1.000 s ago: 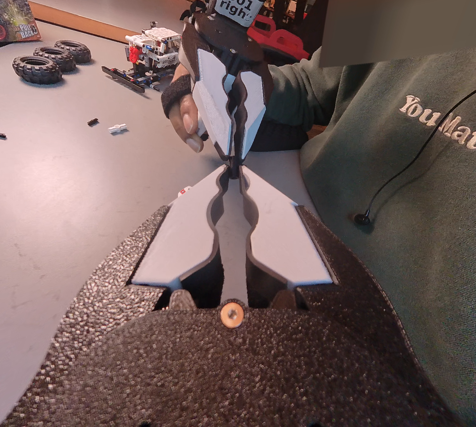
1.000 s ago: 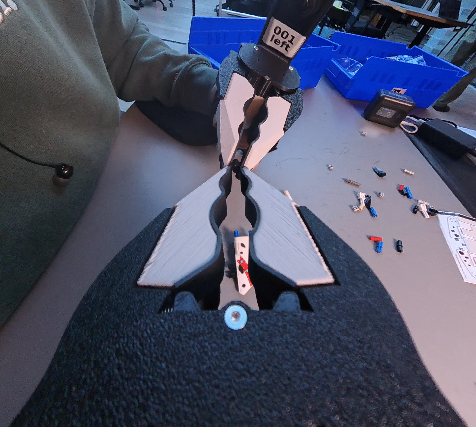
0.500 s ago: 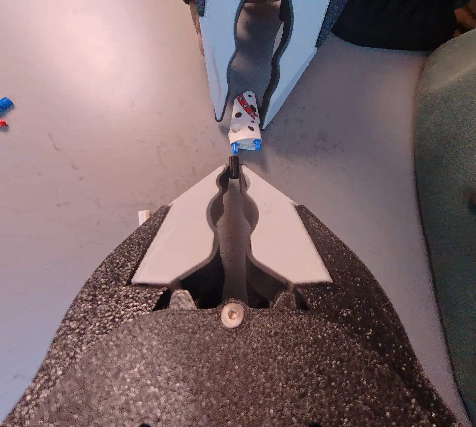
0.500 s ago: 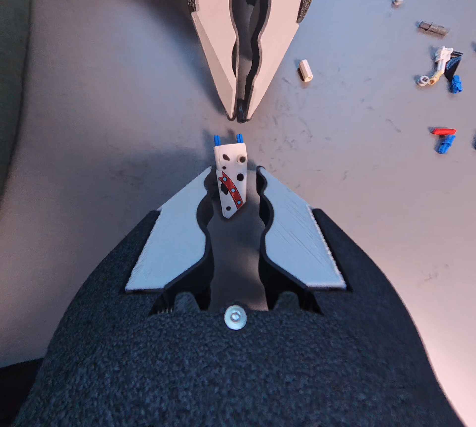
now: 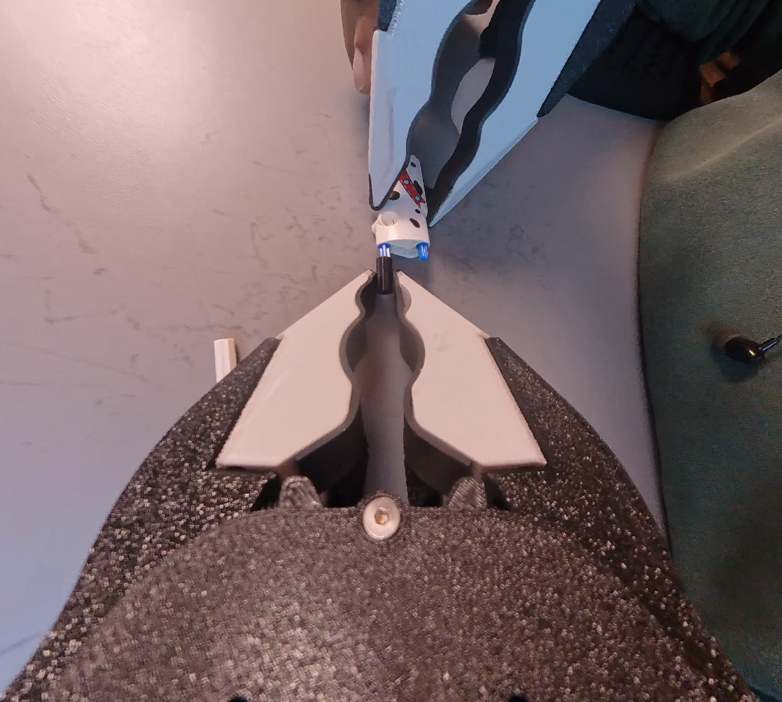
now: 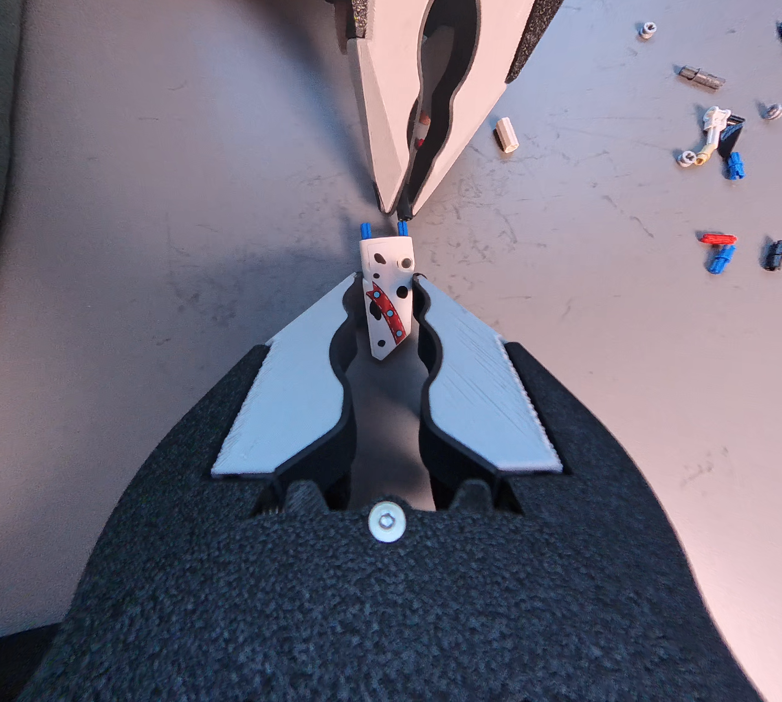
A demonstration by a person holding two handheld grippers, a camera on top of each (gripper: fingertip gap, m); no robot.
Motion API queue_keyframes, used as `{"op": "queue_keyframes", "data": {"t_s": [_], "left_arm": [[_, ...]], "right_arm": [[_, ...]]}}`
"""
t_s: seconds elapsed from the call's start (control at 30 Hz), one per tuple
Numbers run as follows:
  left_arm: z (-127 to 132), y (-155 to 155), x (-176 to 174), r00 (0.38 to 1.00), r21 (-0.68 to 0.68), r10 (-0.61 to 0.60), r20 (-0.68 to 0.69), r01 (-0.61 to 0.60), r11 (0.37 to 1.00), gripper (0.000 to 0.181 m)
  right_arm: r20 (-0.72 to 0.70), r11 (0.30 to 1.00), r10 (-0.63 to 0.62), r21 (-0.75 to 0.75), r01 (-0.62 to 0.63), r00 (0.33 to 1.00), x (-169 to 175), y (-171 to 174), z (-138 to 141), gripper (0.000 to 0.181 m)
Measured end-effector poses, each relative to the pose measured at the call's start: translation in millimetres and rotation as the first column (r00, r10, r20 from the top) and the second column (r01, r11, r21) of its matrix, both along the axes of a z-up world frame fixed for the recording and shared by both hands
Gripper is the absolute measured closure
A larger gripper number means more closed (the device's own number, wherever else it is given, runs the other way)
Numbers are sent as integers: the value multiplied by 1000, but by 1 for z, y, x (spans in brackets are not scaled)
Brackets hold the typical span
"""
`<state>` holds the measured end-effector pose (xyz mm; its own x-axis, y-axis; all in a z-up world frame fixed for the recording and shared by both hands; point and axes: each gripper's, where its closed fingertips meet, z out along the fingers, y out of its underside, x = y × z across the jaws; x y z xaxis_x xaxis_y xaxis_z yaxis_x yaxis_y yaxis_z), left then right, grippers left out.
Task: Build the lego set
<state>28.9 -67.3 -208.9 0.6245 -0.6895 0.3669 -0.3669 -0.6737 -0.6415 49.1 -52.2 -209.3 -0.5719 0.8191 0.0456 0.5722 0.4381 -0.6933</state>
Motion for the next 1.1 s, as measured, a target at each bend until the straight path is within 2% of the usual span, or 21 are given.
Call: {"op": "queue_keyframes", "data": {"t_s": [0.6, 0.77, 0.93, 1.1], "left_arm": [[-2, 0, 1, 998, -34, -39, -49, 37, 999, 175], [-1, -2, 2, 997, -94, -69, -44, 64, 994, 175], [-1, -4, 2, 987, -160, -125, -98, 109, 981, 175], [0, -3, 3, 997, -226, -77, 0, 75, 971, 175]], "right_arm": [[9, 1000, -6, 10, 6, 1000, 1, 1, -1, 159], [13, 1000, 16, 23, -16, 1000, 2, -1, -1, 160], [26, 999, 29, 31, -30, 999, 2, -3, -1, 161], [15, 999, 14, 32, -14, 1000, 2, -4, 0, 161]]}}
